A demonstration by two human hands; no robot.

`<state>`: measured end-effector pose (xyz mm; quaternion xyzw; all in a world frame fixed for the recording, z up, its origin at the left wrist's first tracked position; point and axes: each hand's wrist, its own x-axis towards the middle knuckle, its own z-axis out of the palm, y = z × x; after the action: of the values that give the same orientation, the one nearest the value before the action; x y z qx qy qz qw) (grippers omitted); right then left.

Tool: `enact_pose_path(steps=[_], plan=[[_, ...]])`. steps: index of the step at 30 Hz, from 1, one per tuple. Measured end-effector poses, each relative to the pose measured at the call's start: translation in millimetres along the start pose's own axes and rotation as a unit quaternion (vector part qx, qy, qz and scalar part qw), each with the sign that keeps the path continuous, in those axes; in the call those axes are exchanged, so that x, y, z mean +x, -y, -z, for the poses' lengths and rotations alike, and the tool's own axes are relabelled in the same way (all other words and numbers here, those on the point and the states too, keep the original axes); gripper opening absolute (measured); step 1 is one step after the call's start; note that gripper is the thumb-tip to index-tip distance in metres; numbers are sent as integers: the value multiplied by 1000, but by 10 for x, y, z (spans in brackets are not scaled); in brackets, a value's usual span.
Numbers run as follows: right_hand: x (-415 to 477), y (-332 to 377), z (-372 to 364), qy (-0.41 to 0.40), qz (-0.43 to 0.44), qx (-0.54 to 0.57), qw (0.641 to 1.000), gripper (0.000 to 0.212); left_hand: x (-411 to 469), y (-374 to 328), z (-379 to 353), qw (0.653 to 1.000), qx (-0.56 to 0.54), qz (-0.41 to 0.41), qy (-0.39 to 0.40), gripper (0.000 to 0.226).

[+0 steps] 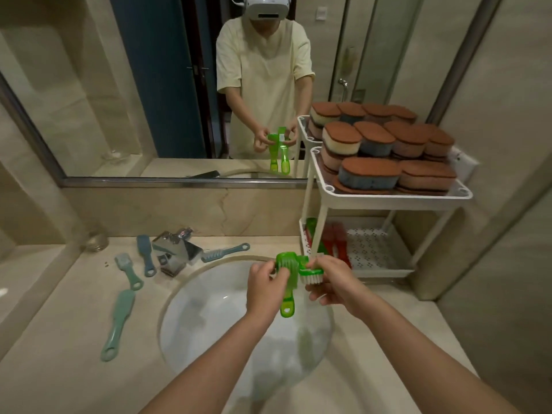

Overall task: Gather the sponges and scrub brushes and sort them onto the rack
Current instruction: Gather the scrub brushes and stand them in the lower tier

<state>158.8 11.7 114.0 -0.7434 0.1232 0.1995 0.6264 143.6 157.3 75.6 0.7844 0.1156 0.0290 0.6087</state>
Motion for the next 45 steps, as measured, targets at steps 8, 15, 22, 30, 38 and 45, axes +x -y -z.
enact_pose_path(steps=[8,15,22,30,38,45], plan=[[-57,-224,625,-64,35,15,997,10,-194,-109,-606,997,-32,8,63,13],[-27,-316,994,-109,50,22,993,19,-297,-287,-946,985,-142,-13,99,28],[154,-326,1209,-155,38,67,985,13,-137,-405,-1105,985,-111,-55,123,31],[598,-322,1364,-174,23,93,980,2,352,-424,-1312,978,98,-118,144,30],[1118,-362,1430,-170,-31,-29,985,21,879,-188,-1467,908,355,-135,176,18],[1429,-433,1347,-154,-23,-108,982,15,996,59,-1569,854,436,-196,204,23]])
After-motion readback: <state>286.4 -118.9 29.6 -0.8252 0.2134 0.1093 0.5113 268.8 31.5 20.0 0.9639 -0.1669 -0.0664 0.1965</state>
